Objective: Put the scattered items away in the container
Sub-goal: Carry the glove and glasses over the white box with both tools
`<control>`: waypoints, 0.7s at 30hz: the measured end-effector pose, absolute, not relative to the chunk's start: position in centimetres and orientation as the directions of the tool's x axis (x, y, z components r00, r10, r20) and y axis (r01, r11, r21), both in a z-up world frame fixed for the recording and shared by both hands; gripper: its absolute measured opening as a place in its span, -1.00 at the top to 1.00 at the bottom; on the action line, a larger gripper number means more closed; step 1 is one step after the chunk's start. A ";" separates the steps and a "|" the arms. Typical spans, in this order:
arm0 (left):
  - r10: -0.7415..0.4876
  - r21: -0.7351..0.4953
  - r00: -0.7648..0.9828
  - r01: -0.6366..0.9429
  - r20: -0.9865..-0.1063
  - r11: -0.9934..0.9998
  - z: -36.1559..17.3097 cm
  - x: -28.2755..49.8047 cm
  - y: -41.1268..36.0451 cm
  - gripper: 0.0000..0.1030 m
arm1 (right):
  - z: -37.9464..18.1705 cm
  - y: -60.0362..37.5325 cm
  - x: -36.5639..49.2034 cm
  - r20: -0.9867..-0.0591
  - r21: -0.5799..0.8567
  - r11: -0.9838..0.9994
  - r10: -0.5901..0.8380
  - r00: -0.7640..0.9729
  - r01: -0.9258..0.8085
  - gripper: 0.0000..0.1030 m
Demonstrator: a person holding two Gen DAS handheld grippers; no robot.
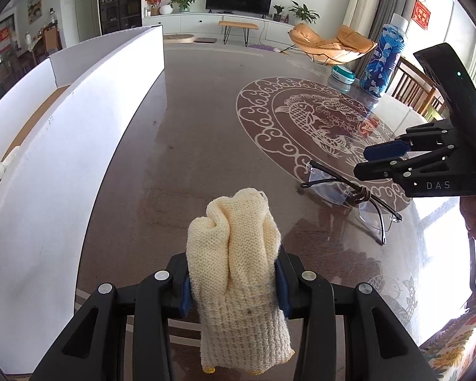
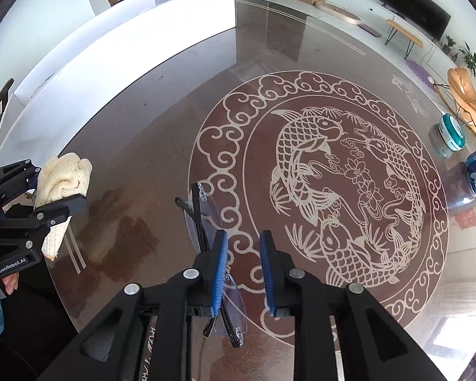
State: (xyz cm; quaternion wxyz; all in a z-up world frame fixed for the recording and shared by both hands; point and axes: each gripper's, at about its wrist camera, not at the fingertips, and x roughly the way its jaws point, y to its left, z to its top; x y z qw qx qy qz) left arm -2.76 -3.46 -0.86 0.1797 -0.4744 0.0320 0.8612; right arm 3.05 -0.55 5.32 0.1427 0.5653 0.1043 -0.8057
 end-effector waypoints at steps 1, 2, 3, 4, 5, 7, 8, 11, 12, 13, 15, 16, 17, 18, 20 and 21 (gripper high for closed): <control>0.280 -0.119 -0.483 -0.337 -0.830 -0.934 -1.0 -2.7 -3.6 0.22 | 5.2 -0.8 3.1 -0.943 -0.008 -0.933 -0.113 -0.313 0.361 0.24; 0.282 -0.125 -0.481 -0.333 -0.830 -0.935 -1.2 -2.6 -3.6 0.22 | 4.9 -1.0 3.1 -0.947 -0.006 -0.928 -0.115 -0.301 0.373 0.24; 0.285 -0.131 -0.479 -0.330 -0.830 -0.935 -1.3 -2.5 -3.7 0.22 | 4.7 -1.2 3.2 -0.947 -0.005 -0.923 -0.119 -0.298 0.384 0.24; 0.288 -0.135 -0.476 -0.328 -0.831 -0.935 -1.5 -2.4 -3.7 0.22 | 4.6 -1.4 3.3 -0.946 -0.004 -0.919 -0.124 -0.298 0.395 0.24; 0.289 -0.137 -0.475 -0.329 -0.831 -0.934 -1.5 -2.4 -3.7 0.22 | 4.3 -1.6 3.2 -0.949 -0.008 -0.914 -0.121 -0.292 0.405 0.24; 0.291 -0.138 -0.474 -0.332 -0.831 -0.933 -1.5 -2.3 -3.6 0.22 | 3.6 -2.2 3.2 -0.957 -0.030 -0.904 -0.097 -0.273 0.427 0.24; 0.292 -0.137 -0.474 -0.334 -0.830 -0.933 -1.4 -2.2 -3.5 0.22 | 3.2 -2.5 3.3 -0.960 -0.040 -0.898 -0.087 -0.265 0.438 0.24; 0.292 -0.134 -0.477 -0.337 -0.829 -0.932 -1.3 -2.1 -3.4 0.22 | 2.3 -2.7 3.4 -0.965 -0.047 -0.889 -0.076 -0.249 0.456 0.32; 0.292 -0.134 -0.477 -0.337 -0.829 -0.932 -1.3 -2.1 -3.4 0.22 | 2.0 -2.7 3.5 -0.967 -0.045 -0.889 -0.075 -0.242 0.455 0.48; 0.292 -0.136 -0.476 -0.336 -0.829 -0.932 -1.3 -2.1 -3.5 0.22 | 1.9 -2.6 3.6 -0.967 -0.050 -0.890 -0.070 -0.244 0.453 0.71; 0.297 -0.143 -0.474 -0.333 -0.829 -0.932 -1.3 -2.1 -3.5 0.22 | 2.1 -2.4 3.7 -0.966 -0.048 -0.894 -0.072 -0.249 0.445 0.75; 0.301 -0.149 -0.473 -0.332 -0.828 -0.931 -1.2 -2.1 -3.5 0.22 | 2.3 -2.2 3.8 -0.964 -0.045 -0.897 -0.078 -0.256 0.440 0.76; 0.306 -0.154 -0.473 -0.332 -0.826 -0.931 -1.0 -2.0 -3.5 0.22 | 2.8 -2.0 3.9 -0.960 -0.048 -0.899 -0.080 -0.270 0.435 0.76; 0.310 -0.159 -0.473 -0.333 -0.825 -0.929 -0.8 -2.0 -3.5 0.22 | 3.4 -1.9 4.1 -0.955 -0.047 -0.902 -0.086 -0.284 0.430 0.76; 0.326 -0.173 -0.472 -0.339 -0.819 -0.925 -0.1 -2.0 -3.3 0.22 | 4.6 -2.0 4.3 -0.949 -0.043 -0.904 -0.096 -0.300 0.426 0.76; 0.338 -0.185 -0.471 -0.342 -0.815 -0.921 0.5 -2.1 -3.2 0.22 | 5.3 -2.1 4.3 -0.948 -0.044 -0.904 -0.098 -0.304 0.426 0.76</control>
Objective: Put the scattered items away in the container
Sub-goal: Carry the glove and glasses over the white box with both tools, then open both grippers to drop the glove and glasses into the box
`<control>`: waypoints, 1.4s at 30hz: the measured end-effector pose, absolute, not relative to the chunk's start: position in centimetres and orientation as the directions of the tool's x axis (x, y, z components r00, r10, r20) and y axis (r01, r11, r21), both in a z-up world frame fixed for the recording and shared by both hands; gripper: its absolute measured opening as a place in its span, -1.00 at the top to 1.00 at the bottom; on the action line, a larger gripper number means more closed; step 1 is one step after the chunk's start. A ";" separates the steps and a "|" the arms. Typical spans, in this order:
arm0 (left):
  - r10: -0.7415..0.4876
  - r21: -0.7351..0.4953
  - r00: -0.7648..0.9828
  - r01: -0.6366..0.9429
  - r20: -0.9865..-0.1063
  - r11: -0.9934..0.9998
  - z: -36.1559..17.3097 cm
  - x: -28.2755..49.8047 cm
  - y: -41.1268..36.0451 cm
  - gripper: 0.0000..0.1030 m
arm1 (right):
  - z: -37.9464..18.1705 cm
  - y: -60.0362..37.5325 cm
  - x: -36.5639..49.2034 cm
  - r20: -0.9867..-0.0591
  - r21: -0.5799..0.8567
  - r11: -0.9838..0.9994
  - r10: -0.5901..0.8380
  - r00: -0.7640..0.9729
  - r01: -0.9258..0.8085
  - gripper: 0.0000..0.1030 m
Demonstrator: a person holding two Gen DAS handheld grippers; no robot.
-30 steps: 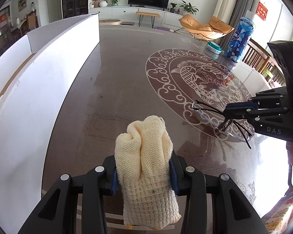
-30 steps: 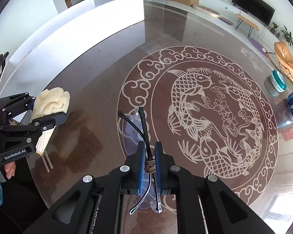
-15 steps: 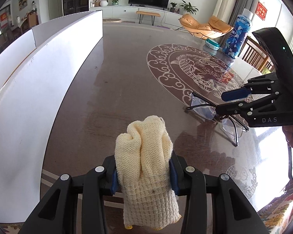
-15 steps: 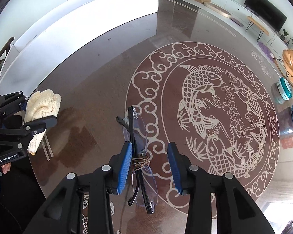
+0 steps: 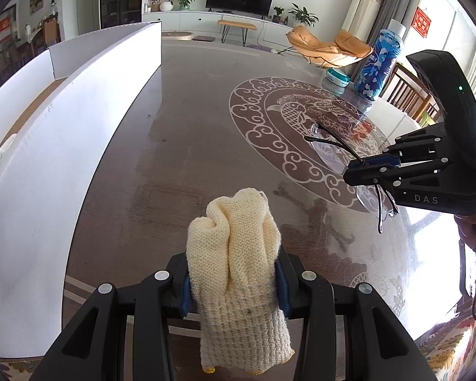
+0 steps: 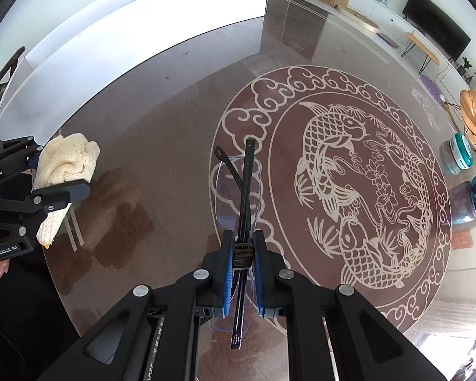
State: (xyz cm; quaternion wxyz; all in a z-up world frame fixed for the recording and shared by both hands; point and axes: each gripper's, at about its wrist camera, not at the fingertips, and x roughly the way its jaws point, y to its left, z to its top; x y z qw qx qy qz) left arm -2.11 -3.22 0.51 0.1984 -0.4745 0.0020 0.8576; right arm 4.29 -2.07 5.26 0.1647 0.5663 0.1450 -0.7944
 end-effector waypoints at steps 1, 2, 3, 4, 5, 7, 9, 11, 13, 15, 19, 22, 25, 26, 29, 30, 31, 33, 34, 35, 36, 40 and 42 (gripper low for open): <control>0.352 -0.198 -0.472 -0.346 -0.808 -0.917 1.2 -2.2 -3.3 0.22 | 5.9 -2.2 4.2 -0.945 -0.043 -0.903 -0.101 -0.310 0.427 0.76; 0.366 -0.211 -0.476 -0.349 -0.800 -0.913 2.2 -2.4 -3.5 0.22 | 6.8 -2.4 4.1 -0.942 -0.040 -0.904 -0.108 -0.318 0.426 0.76; 0.377 -0.220 -0.485 -0.349 -0.789 -0.911 3.4 -2.6 -3.9 0.22 | 7.7 -2.7 3.9 -0.938 -0.035 -0.904 -0.117 -0.327 0.425 0.76; 0.383 -0.225 -0.499 -0.347 -0.778 -0.910 4.7 -2.9 -4.5 0.22 | 8.9 -3.0 3.5 -0.932 -0.028 -0.905 -0.129 -0.338 0.424 0.76; 0.385 -0.229 -0.515 -0.341 -0.766 -0.912 6.1 -3.3 -5.3 0.22 | 10.2 -3.4 3.1 -0.925 -0.023 -0.906 -0.142 -0.353 0.423 0.76; 0.379 -0.235 -0.549 -0.315 -0.745 -0.919 8.9 -4.2 -7.8 0.22 | 13.0 -5.1 1.8 -0.905 -0.010 -0.905 -0.173 -0.388 0.426 0.76; 0.340 -0.215 -0.587 -0.274 -0.735 -0.937 11.4 -5.4 -10.8 0.22 | 16.0 -7.1 0.5 -0.883 0.010 -0.900 -0.213 -0.419 0.436 0.76; 0.274 -0.178 -0.624 -0.214 -0.732 -0.961 13.4 -6.7 -14.1 0.22 | 18.7 -9.6 -1.0 -0.858 0.036 -0.892 -0.258 -0.443 0.451 0.76; 0.220 -0.168 -0.648 -0.142 -0.729 -0.975 14.9 -7.9 -17.8 0.22 | 21.0 -12.5 -2.6 -0.831 0.062 -0.880 -0.306 -0.464 0.470 0.76; 0.176 -0.167 -0.660 -0.077 -0.730 -0.983 15.6 -8.9 -21.2 0.22 | 22.7 -15.6 -3.9 -0.805 0.090 -0.867 -0.353 -0.476 0.491 0.76; 0.114 -0.160 -0.650 0.012 -0.751 -0.987 14.6 -10.2 -25.8 0.22 | 23.5 -22.2 -6.1 -0.766 0.163 -0.827 -0.450 -0.459 0.538 0.76; 0.091 -0.155 -0.624 0.048 -0.776 -0.987 12.4 -10.8 -27.5 0.22 | 22.1 -27.1 -7.4 -0.774 0.163 -0.808 -0.460 -0.435 0.566 0.76; 0.088 -0.162 -0.596 0.072 -0.798 -0.984 10.0 -11.3 -28.4 0.22 | 19.7 -30.9 -8.4 -0.791 0.140 -0.802 -0.443 -0.422 0.581 0.75; 0.089 -0.165 -0.587 0.078 -0.805 -0.983 9.2 -11.4 -28.6 0.22 | 18.7 -31.8 -8.9 -0.798 0.134 -0.804 -0.434 -0.418 0.580 0.75; 0.092 -0.171 -0.570 0.085 -0.816 -0.982 7.4 -11.6 -29.1 0.22 | 15.9 -34.0 -10.1 -0.823 0.121 -0.804 -0.409 -0.394 0.582 0.75; 0.088 -0.165 -0.567 0.087 -0.819 -0.982 7.1 -11.7 -29.1 0.22 | 15.2 -34.5 -10.3 -0.826 0.113 -0.804 -0.403 -0.394 0.584 0.75; 0.079 -0.157 -0.566 0.091 -0.820 -0.983 6.9 -11.8 -29.1 0.18 | 14.4 -34.7 -10.5 -0.827 0.110 -0.804 -0.400 -0.395 0.585 0.75; 0.061 -0.146 -0.569 0.106 -0.820 -0.984 6.6 -11.7 -29.3 0.02 | 13.0 -34.8 -11.1 -0.833 0.099 -0.812 -0.384 -0.399 0.575 0.51; 0.050 -0.143 -0.569 0.120 -0.821 -0.982 6.6 -11.5 -29.7 -0.18 | 12.3 -34.8 -11.6 -0.841 0.092 -0.821 -0.367 -0.398 0.563 -0.23; 0.046 -0.149 -0.572 0.135 -0.819 -0.980 6.7 -11.3 -30.0 -0.33 | 11.9 -34.5 -12.0 -0.847 0.065 -0.842 -0.330 -0.416 0.535 -0.62; 0.047 -0.161 -0.582 0.146 -0.812 -0.976 6.9 -10.9 -30.3 -0.65 | 11.8 -33.8 -12.4 -0.843 0.061 -0.853 -0.322 -0.431 0.518 -0.73; 0.019 -0.179 -0.636 0.187 -0.771 -0.966 8.6 -9.3 -30.7 -0.85 | 13.6 -30.1 -12.8 -0.784 0.131 -0.880 -0.374 -0.496 0.457 -0.98; 0.027 -0.191 -0.649 0.184 -0.760 -0.964 9.4 -8.7 -30.2 -1.00 | 14.8 -28.3 -12.3 -0.757 0.158 -0.887 -0.392 -0.523 0.435 -0.99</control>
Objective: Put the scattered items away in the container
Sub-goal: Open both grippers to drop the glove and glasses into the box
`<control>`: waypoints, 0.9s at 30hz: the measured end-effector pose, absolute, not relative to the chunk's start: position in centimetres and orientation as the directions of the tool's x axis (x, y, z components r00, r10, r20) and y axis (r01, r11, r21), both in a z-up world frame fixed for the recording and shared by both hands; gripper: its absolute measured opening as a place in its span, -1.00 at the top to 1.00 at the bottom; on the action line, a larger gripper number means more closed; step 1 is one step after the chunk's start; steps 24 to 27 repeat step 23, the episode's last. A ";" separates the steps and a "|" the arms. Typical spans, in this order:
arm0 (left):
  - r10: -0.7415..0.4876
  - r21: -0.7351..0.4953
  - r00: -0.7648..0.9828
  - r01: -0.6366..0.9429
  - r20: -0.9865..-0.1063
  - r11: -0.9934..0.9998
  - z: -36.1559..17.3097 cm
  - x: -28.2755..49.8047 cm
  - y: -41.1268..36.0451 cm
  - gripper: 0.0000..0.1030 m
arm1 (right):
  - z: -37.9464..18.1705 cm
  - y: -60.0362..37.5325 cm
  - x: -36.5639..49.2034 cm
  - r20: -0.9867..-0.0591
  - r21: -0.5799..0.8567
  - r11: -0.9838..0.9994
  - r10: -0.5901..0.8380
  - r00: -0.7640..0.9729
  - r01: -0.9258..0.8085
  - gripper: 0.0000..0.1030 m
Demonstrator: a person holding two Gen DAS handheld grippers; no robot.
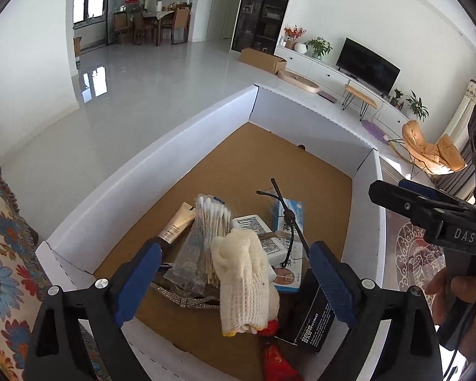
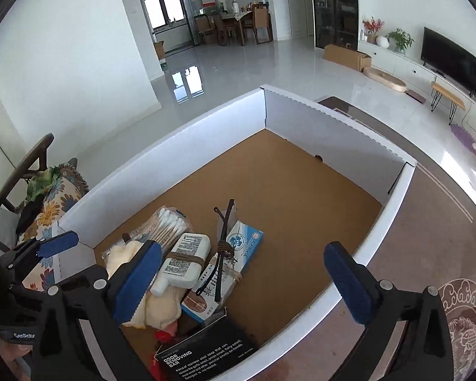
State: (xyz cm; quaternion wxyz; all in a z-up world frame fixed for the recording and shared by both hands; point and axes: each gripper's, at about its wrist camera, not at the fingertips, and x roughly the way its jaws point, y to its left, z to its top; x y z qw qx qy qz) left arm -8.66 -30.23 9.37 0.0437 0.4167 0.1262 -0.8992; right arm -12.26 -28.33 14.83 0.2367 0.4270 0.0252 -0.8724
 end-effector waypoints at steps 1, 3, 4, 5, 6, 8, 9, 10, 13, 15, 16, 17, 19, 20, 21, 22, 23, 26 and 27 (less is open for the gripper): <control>0.044 -0.206 -0.654 0.173 -0.756 -0.963 9.7 -8.4 -30.0 -1.00 | 15.4 -27.6 -12.0 -0.751 0.159 -0.889 -0.392 -0.532 0.430 -0.99; 0.063 -0.227 -0.663 0.164 -0.746 -0.960 10.5 -8.0 -29.2 -1.00 | 16.0 -26.5 -11.3 -0.748 0.146 -0.890 -0.385 -0.540 0.431 -0.99; 0.050 -0.219 -0.670 0.170 -0.740 -0.961 10.9 -7.7 -28.8 -1.00 | 16.2 -26.1 -11.0 -0.750 0.134 -0.891 -0.378 -0.542 0.435 -0.99; 0.022 -0.200 -0.682 0.184 -0.731 -0.962 11.3 -7.4 -28.4 -1.00 | 16.3 -25.8 -10.5 -0.754 0.122 -0.890 -0.372 -0.542 0.440 -0.99; -0.021 -0.170 -0.693 0.206 -0.720 -0.964 11.8 -7.1 -27.9 -1.00 | 16.2 -25.6 -10.2 -0.757 0.111 -0.888 -0.366 -0.541 0.446 -0.99; -0.104 -0.109 -0.706 0.249 -0.701 -0.962 12.6 -6.7 -27.2 -1.00 | 15.9 -25.4 -9.6 -0.765 0.093 -0.884 -0.358 -0.536 0.458 -0.99; -0.133 -0.091 -0.710 0.268 -0.692 -0.959 12.9 -6.6 -27.0 -1.00 | 15.8 -25.5 -9.4 -0.768 0.089 -0.881 -0.358 -0.531 0.464 -0.99; -0.157 -0.079 -0.710 0.288 -0.686 -0.955 13.1 -6.6 -26.9 -1.00 | 15.6 -25.5 -9.2 -0.771 0.089 -0.879 -0.359 -0.526 0.469 -0.99; -0.195 -0.074 -0.690 0.340 -0.697 -0.938 13.2 -6.8 -27.3 -1.00 | 15.1 -25.7 -8.9 -0.776 0.101 -0.874 -0.368 -0.513 0.475 -0.99; -0.222 -0.080 -0.671 0.387 -0.707 -0.918 13.0 -6.8 -27.7 -1.00 | 14.9 -25.9 -8.9 -0.776 0.103 -0.875 -0.368 -0.512 0.474 -0.99; -0.250 -0.069 -0.655 0.421 -0.713 -0.905 12.8 -6.6 -27.8 -1.00 | 14.8 -26.0 -8.9 -0.777 0.101 -0.875 -0.366 -0.513 0.473 -0.99; -0.272 -0.060 -0.643 0.444 -0.716 -0.894 12.5 -6.5 -28.0 -1.00 | 14.6 -26.1 -8.8 -0.778 0.097 -0.877 -0.362 -0.514 0.471 -0.99; -0.268 -0.083 -0.650 0.456 -0.711 -0.886 12.0 -6.1 -28.4 -1.00 | 14.3 -26.5 -8.9 -0.780 0.094 -0.877 -0.358 -0.513 0.470 -0.99; -0.263 -0.097 -0.657 0.458 -0.706 -0.884 11.8 -5.9 -28.5 -1.00 | 14.1 -26.6 -8.9 -0.782 0.093 -0.877 -0.357 -0.511 0.472 -0.99; -0.271 -0.098 -0.663 0.463 -0.698 -0.881 11.6 -5.7 -28.6 -1.00 | 14.0 -26.8 -9.0 -0.783 0.090 -0.877 -0.355 -0.510 0.472 -0.99; -0.285 -0.085 -0.664 0.467 -0.691 -0.880 11.5 -5.7 -28.6 -1.00 | 13.8 -27.1 -9.1 -0.786 0.087 -0.877 -0.352 -0.508 0.473 -0.99; -0.292 -0.071 -0.662 0.463 -0.690 -0.883 11.4 -5.8 -28.5 -1.00 | 13.7 -27.3 -9.1 -0.788 0.085 -0.877 -0.350 -0.507 0.473 -0.99; -0.292 -0.071 -0.662 0.463 -0.690 -0.883 11.4 -5.8 -28.5 -1.00 | 13.7 -27.3 -9.1 -0.788 0.085 -0.877 -0.350 -0.507 0.473 -0.99; -0.292 -0.071 -0.662 0.463 -0.690 -0.883 11.4 -5.8 -28.5 -1.00 | 13.7 -27.3 -9.1 -0.788 0.085 -0.877 -0.350 -0.507 0.473 -0.99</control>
